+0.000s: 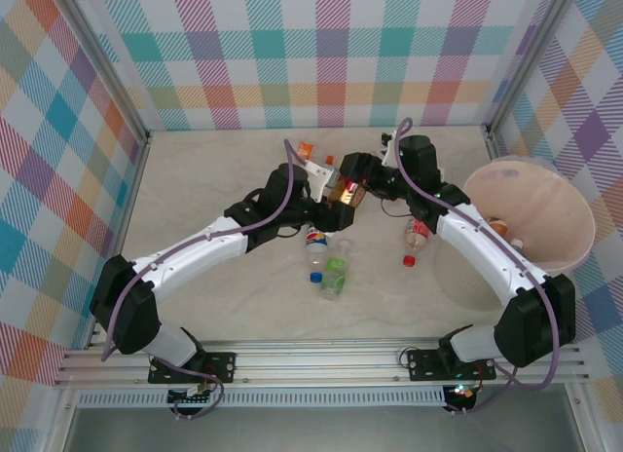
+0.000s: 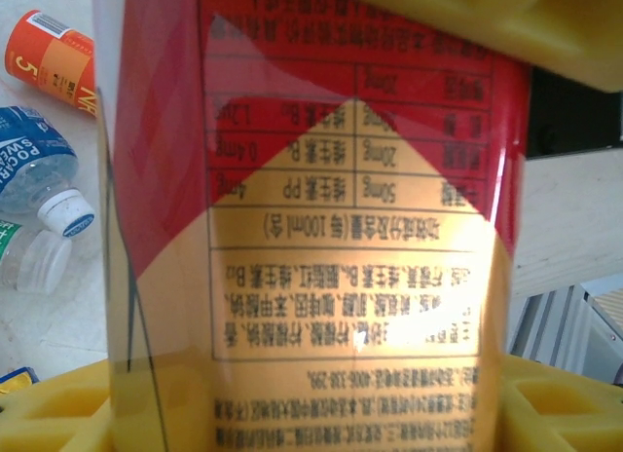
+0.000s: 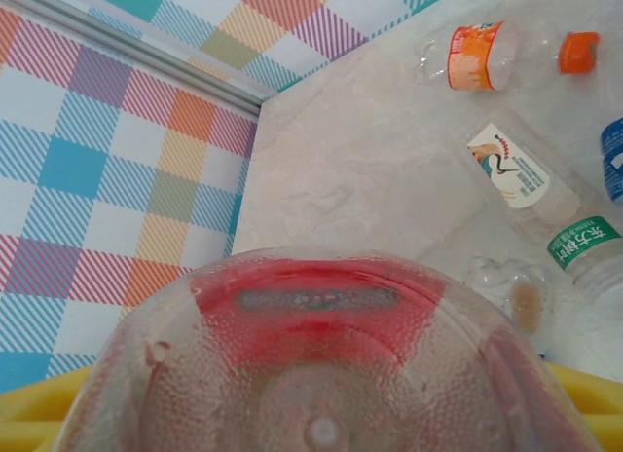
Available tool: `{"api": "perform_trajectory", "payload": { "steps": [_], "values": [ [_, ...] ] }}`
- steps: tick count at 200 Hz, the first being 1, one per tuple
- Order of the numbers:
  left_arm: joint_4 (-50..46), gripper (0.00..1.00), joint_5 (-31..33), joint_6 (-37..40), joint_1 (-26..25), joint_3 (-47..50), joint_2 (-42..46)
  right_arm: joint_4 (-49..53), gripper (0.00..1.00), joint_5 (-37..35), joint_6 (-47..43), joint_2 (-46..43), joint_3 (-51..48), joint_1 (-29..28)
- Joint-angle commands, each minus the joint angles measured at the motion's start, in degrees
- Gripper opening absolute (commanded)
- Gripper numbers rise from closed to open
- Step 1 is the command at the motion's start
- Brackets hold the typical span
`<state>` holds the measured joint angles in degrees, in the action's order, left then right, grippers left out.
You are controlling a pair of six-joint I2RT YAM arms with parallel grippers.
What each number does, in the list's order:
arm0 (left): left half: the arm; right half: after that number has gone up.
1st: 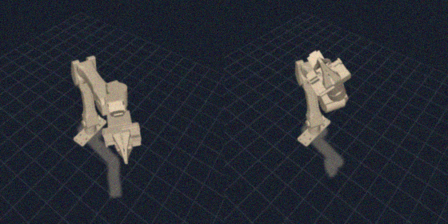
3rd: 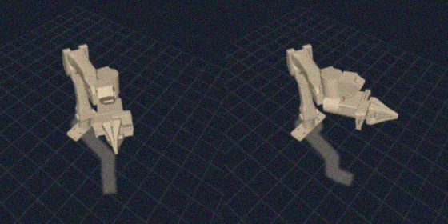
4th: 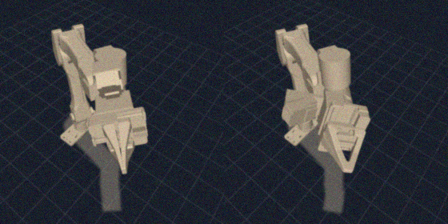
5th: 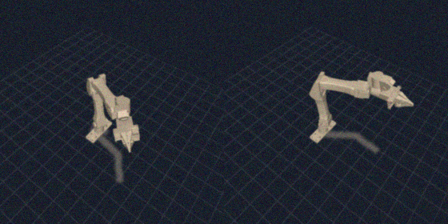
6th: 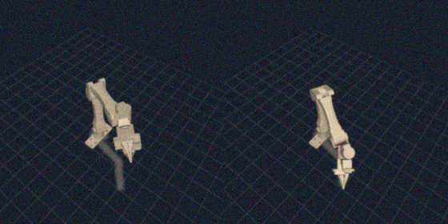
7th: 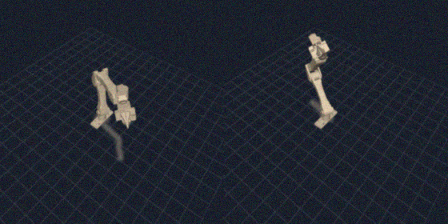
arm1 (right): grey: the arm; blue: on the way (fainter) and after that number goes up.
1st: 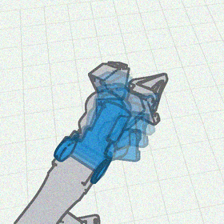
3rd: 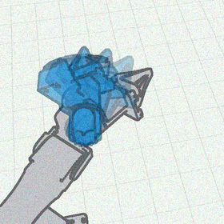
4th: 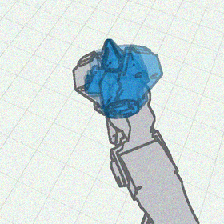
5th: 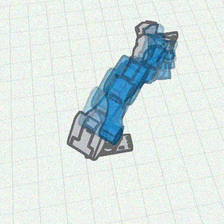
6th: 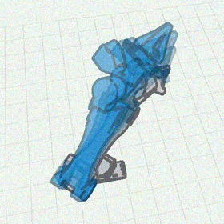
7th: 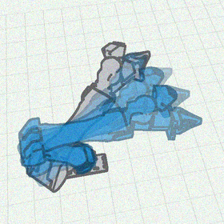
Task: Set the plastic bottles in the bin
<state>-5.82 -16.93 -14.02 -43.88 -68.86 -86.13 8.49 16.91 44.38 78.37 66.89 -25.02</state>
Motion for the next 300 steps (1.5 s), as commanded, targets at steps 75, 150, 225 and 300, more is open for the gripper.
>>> {"api": "perform_trajectory", "payload": {
  "steps": [75, 150, 225, 300],
  "values": [
    [0.9, 0.9, 1.4, -0.7, -0.8, -1.7, 0.5, 8.4, 0.61, -5.7, -7.0, -4.1, 3.4, -0.1],
    [8.2, 1.0, 17.5, -4.8, -0.1, 6.8, 11.4, 22.3, 0.54, -14.6, -16.8, -9.8, 10.9, 2.5],
    [2.4, 1.0, 40.7, -10.3, 0.0, 9.2, 13.1, 33.4, 0.51, -22.7, -26.4, -16.5, 20.3, 8.4],
    [-1.4, 1.0, 41.8, -11.8, 0.2, 6.0, 8.1, 50.1, 0.49, -24.7, -34.3, -15.7, 35.9, 23.0]
  ]
}}
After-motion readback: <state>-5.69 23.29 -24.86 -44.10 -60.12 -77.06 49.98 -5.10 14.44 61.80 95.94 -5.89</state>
